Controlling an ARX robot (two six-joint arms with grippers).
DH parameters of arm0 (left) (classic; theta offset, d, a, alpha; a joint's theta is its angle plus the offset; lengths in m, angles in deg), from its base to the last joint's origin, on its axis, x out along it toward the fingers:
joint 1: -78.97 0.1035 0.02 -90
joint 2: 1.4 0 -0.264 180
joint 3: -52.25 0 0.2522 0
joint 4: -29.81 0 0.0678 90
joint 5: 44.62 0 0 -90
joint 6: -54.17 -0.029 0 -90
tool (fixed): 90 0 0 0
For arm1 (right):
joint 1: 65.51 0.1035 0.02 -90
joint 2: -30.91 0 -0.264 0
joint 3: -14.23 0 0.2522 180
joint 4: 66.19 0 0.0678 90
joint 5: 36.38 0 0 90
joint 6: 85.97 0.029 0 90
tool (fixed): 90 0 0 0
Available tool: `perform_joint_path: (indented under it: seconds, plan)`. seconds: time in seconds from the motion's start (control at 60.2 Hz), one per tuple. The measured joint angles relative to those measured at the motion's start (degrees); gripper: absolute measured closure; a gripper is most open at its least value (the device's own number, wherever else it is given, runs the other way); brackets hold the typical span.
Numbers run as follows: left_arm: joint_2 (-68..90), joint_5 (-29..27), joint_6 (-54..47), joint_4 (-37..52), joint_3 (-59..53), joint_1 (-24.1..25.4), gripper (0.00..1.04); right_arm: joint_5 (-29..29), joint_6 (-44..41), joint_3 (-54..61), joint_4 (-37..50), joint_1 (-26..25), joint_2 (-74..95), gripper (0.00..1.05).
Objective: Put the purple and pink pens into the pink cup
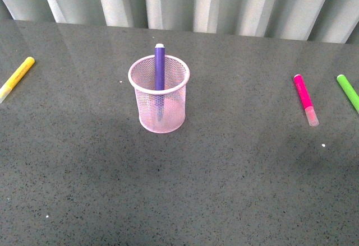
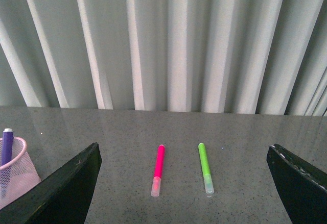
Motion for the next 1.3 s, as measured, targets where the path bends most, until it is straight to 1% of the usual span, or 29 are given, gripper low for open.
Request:
perform_joint_path:
  seconds: [0.083, 0.349, 0.382, 0.432, 0.449, 0.581, 0.648, 0.665, 0.698, 0.731, 0.781, 0.814, 0.831, 0.864, 0.881, 0.98, 1.063, 1.163, 1.296]
  plan:
    - [-7.2, 0.1, -0.1, -9.0, 0.0, 0.0, 1.01, 0.0, 0.0, 0.0, 0.0, 0.0, 0.0, 0.07]
    - [-9.2, 0.1, -0.1, -9.6, 0.0, 0.0, 1.01, 0.0, 0.0, 0.0, 0.0, 0.0, 0.0, 0.07]
    - [-9.2, 0.1, 0.0, -9.6, 0.0, 0.0, 0.99, 0.0, 0.0, 0.0, 0.0, 0.0, 0.0, 0.07]
    - [-9.2, 0.1, -0.1, -9.6, 0.0, 0.0, 0.88, 0.0, 0.0, 0.0, 0.0, 0.0, 0.0, 0.07]
    - [-9.2, 0.1, -0.1, -9.6, 0.0, 0.0, 0.86, 0.0, 0.0, 0.0, 0.0, 0.0, 0.0, 0.07]
    - [-9.2, 0.1, -0.1, -9.6, 0.0, 0.0, 0.61, 0.0, 0.0, 0.0, 0.0, 0.0, 0.0, 0.07]
    - [-9.2, 0.1, -0.1, -9.6, 0.0, 0.0, 0.5, 0.0, 0.0, 0.0, 0.0, 0.0, 0.0, 0.07]
    - [-9.2, 0.1, -0.1, -9.6, 0.0, 0.0, 0.45, 0.0, 0.0, 0.0, 0.0, 0.0, 0.0, 0.07]
    - [-9.2, 0.1, -0.1, -9.6, 0.0, 0.0, 0.38, 0.0, 0.0, 0.0, 0.0, 0.0, 0.0, 0.07]
    - [-9.2, 0.1, -0.1, -9.6, 0.0, 0.0, 0.32, 0.0, 0.0, 0.0, 0.0, 0.0, 0.0, 0.07]
    - [-9.2, 0.1, -0.1, -9.6, 0.0, 0.0, 0.22, 3.9, 1.5, -1.0, -3.3, 1.0, 1.4, 0.07]
    - [-9.2, 0.1, -0.1, -9.6, 0.0, 0.0, 0.16, 10.7, 3.7, -4.1, -10.2, 2.0, 6.7, 0.07]
    - [-9.2, 0.1, -0.1, -9.6, 0.0, 0.0, 0.15, 11.6, 3.8, -4.7, -11.1, 1.9, 8.3, 0.07]
    - [-9.2, 0.0, -0.1, -9.6, 0.0, 0.0, 0.07, 13.4, 4.6, -6.4, -11.6, 0.6, 14.7, 0.07]
    - [-9.2, 0.1, -0.1, -9.6, 0.0, 0.0, 0.05, 13.1, 4.5, -7.1, -10.6, -0.3, 17.7, 0.07]
    - [-9.2, 0.1, -0.2, -9.6, 0.0, 0.0, 0.07, 8.4, 4.3, -10.9, -2.1, -5.3, 32.3, 0.07]
    - [-9.2, 0.1, -0.2, -9.6, 0.0, 0.0, 0.07, 1.9, 3.0, -16.1, 2.3, -8.1, 45.3, 0.07]
    - [-9.2, 0.1, -0.2, -9.6, 0.0, 0.0, 0.07, -6.2, 3.1, -23.5, 0.0, -9.4, 60.6, 0.07]
    - [-9.2, 0.1, -0.2, -9.6, 0.0, 0.0, 0.07, -8.8, 4.5, -31.9, -2.4, -8.6, 76.9, 0.07]
